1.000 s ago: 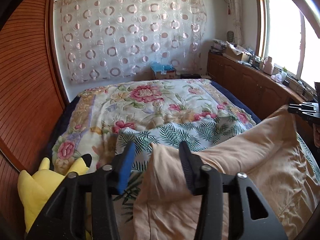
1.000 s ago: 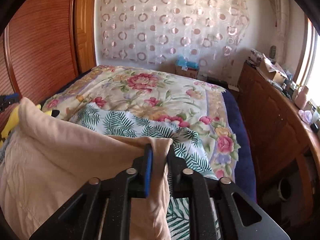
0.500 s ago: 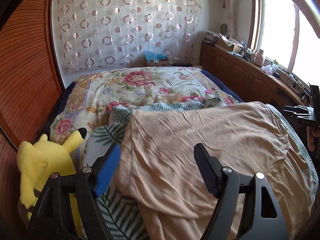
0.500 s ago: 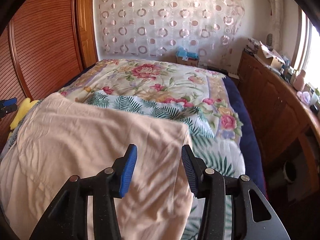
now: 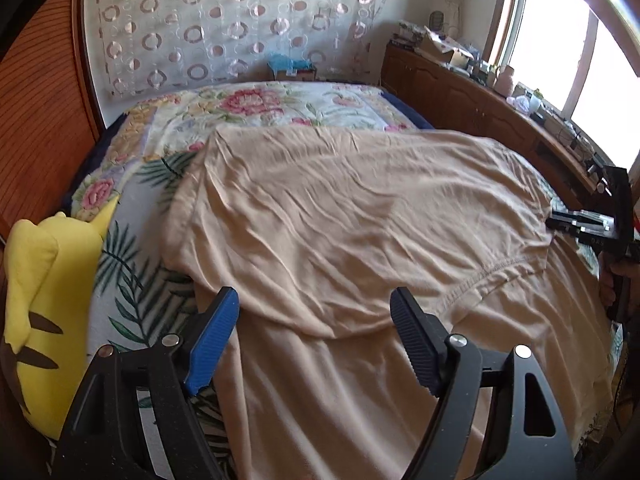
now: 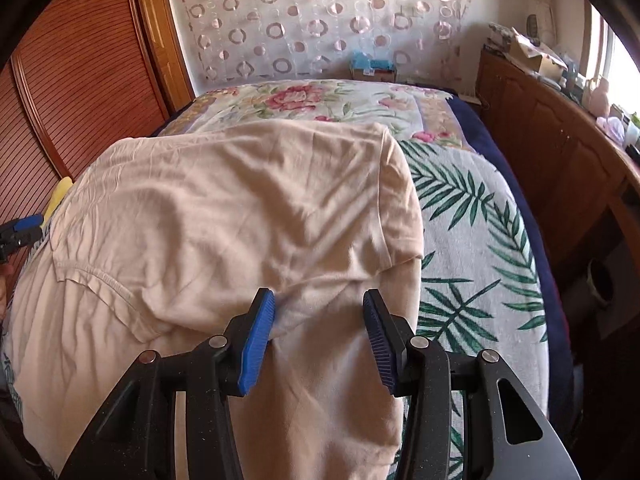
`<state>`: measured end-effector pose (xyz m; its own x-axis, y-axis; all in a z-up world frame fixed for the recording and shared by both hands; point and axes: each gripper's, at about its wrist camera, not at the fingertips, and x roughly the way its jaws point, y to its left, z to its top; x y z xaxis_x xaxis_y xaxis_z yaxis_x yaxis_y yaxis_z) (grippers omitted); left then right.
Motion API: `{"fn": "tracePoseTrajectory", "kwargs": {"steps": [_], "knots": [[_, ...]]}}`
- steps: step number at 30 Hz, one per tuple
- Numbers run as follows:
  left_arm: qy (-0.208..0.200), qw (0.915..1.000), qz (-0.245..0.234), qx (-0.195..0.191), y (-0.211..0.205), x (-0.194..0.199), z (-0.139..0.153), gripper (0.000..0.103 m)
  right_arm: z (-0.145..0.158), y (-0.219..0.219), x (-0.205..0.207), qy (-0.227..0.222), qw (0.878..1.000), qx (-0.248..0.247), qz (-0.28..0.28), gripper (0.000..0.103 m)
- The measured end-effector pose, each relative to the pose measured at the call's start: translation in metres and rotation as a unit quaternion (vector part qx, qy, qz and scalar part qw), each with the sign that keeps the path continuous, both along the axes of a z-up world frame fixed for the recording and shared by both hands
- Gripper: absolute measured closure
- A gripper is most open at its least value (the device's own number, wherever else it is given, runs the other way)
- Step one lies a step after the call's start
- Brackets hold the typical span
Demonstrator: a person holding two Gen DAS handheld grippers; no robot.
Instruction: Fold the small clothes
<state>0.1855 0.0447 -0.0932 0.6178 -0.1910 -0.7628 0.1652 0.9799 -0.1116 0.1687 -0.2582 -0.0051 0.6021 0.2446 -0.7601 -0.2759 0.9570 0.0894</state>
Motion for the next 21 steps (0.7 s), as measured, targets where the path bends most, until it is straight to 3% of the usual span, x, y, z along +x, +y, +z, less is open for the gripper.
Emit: {"fn": "tracePoseTrajectory", "kwargs": {"steps": [6,12,21], "knots": [[0.022,0.9996,0.015,0.009,0.007,0.002,-0.018,0.024,0.003,0.001,0.016,-0.005,1.0,-0.004,-0.007,0.055],[0.004,0.9987,0.024,0.046,0.012,-0.001,-0.021,0.024,0.001,0.001,0.017,-0.019,1.0,-0.005,-0.006,0.055],[0.003,0.9978,0.061,0.025,0.045,0.003,-0.02,0.024,-0.01,0.014,0.009,-0.022,0.999,-0.031,0.001,0.048]]}}
